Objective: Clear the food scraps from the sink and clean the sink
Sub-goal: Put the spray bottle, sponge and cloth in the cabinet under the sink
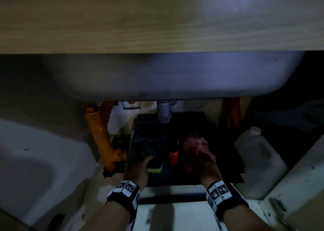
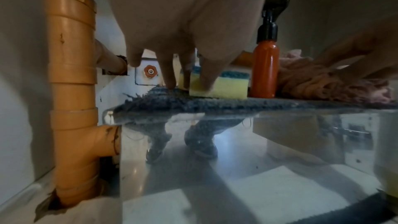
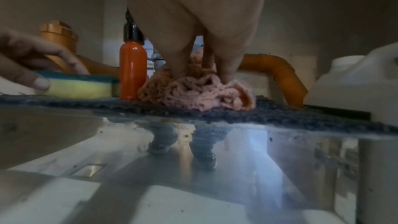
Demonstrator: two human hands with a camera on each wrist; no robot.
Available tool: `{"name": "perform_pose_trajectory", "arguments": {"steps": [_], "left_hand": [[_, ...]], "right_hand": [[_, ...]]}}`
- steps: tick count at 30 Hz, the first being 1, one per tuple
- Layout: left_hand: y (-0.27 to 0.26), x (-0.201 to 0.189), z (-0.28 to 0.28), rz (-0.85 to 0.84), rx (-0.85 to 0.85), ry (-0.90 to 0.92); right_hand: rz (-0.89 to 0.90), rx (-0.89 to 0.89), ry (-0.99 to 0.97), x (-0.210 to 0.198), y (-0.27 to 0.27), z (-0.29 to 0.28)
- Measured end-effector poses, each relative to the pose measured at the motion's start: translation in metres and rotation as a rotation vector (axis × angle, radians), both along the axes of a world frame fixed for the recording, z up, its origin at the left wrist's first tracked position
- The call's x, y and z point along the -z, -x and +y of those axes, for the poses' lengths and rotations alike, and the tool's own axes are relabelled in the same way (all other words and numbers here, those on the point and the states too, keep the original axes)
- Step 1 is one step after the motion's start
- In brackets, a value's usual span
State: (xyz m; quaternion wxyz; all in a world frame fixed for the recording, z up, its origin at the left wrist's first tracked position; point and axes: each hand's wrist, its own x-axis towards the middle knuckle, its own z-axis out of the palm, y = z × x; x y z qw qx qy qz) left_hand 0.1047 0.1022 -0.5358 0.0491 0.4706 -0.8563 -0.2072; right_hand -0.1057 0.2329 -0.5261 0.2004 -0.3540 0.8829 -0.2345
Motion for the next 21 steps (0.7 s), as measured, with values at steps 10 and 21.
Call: {"name": "perform_pose_trajectory", "arguments": {"steps": [10, 21], "left_hand": [[-0.028, -0.071, 0.050, -0.042, 0.007, 0.103], [-0.046, -0.283, 0.123, 0.041, 0.170, 0.001]], "right_hand": [[0.231, -0.064, 0.125, -0.064, -0.038, 0.055], [0.071, -0.175, -0.075, -0.234, -0.076, 0.104]]}}
